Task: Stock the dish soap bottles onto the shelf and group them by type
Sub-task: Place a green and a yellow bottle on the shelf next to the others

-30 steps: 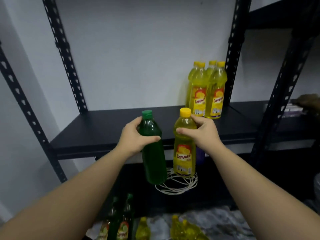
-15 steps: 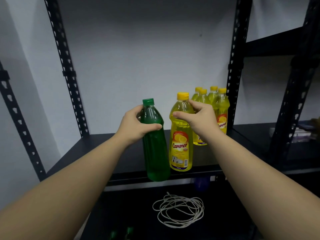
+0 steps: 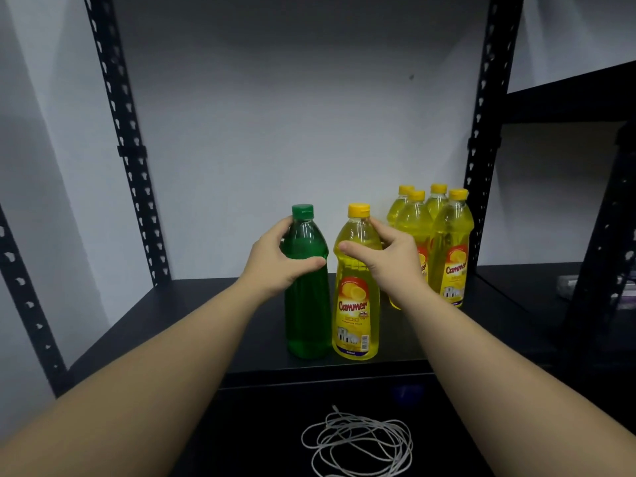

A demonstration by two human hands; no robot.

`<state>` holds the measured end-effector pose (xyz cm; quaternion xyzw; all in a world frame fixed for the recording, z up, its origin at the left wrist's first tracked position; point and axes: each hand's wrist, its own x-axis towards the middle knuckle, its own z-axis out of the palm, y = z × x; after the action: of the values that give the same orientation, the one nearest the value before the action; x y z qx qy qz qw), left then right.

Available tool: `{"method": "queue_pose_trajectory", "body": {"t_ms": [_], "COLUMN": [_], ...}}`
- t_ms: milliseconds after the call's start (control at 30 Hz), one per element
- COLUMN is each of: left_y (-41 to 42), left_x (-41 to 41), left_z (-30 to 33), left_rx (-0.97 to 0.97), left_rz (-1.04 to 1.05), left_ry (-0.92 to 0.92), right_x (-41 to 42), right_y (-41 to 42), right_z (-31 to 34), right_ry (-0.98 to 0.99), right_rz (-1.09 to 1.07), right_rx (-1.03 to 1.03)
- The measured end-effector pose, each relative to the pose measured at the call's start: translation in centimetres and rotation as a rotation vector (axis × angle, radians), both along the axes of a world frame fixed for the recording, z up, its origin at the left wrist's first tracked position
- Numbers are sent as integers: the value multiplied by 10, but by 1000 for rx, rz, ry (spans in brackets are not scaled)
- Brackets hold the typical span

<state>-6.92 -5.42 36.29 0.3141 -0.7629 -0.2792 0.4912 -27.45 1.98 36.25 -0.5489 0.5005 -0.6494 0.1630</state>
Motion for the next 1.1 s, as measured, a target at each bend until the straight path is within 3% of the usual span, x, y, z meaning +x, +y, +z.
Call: {"method": "queue_pose_trajectory", "body": {"t_ms": [133,267,467,733,1100], "left_y": [-3,-2,5,-5,-14], "left_x": [-1,3,5,9,5], "left_z": [-17,-44,-91,-104,-136], "left_rx": [51,158,234,310,298], "left_rz": [-15,16,21,-9,169], "left_ry": [60,81,-35,-12,-70], "right_x": [-4,-9,-6,-6,-13], "right_y": [-2,4,21,5,-12], "right_z": [-11,-39,-97,-105,-130], "right_ry": [38,108,78,53,92], "right_rz": [15,24,14,-39,-29], "right_rx": [-9,111,268,244,293]}}
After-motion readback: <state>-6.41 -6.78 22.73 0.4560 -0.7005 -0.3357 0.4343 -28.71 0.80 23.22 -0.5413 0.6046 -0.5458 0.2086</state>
